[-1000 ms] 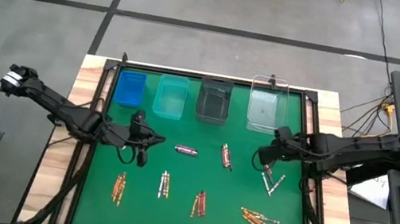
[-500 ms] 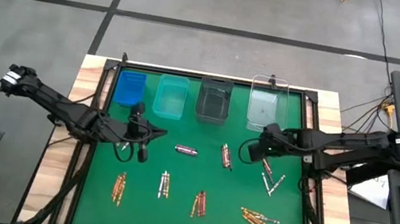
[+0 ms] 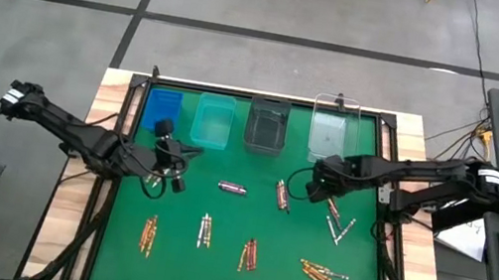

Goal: Sort crayons
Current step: Put the violet crayon into the transparent bin

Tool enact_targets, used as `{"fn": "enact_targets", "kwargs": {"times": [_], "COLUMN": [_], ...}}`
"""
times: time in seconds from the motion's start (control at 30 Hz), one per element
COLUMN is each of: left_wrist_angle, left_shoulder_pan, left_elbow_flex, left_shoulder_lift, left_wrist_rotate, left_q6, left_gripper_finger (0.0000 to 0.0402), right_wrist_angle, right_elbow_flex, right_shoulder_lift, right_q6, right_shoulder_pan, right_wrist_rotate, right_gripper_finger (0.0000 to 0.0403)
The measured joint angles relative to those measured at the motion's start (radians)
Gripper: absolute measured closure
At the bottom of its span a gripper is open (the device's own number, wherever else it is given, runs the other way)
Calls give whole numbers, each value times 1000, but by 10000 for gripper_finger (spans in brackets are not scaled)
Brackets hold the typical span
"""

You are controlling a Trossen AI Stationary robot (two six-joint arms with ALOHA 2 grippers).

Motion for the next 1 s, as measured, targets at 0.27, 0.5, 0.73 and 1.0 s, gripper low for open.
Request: {"fn": "enact_targets", "kwargs": {"times": [0.27,0.5,0.73,1.0], "left_wrist_angle": [-16,-22,-21,-20], "left_shoulder_pan": [2,2,2,3], "left_elbow_flex": [-7,-8,-9,-9], "left_shoulder_lift": [-37,-40,-40,-39], "left_wrist_rotate": [-18,-18,-18,-18], "left_q6": [9,6,1,-14], "left_gripper_finger": [402,402,402,402], "right_wrist_angle": [-29,-20,9,35], "right_elbow_flex": [0,-1,-1,1], "right_shoulder_lift": [81,173,237,283], "right_q6": [1,-25,-44,-44], "right_shoulder_pan": [-20,-20,-20,-20], "right_wrist_rotate": [54,100,121,129], "right_gripper_finger": [253,258,272,293]}}
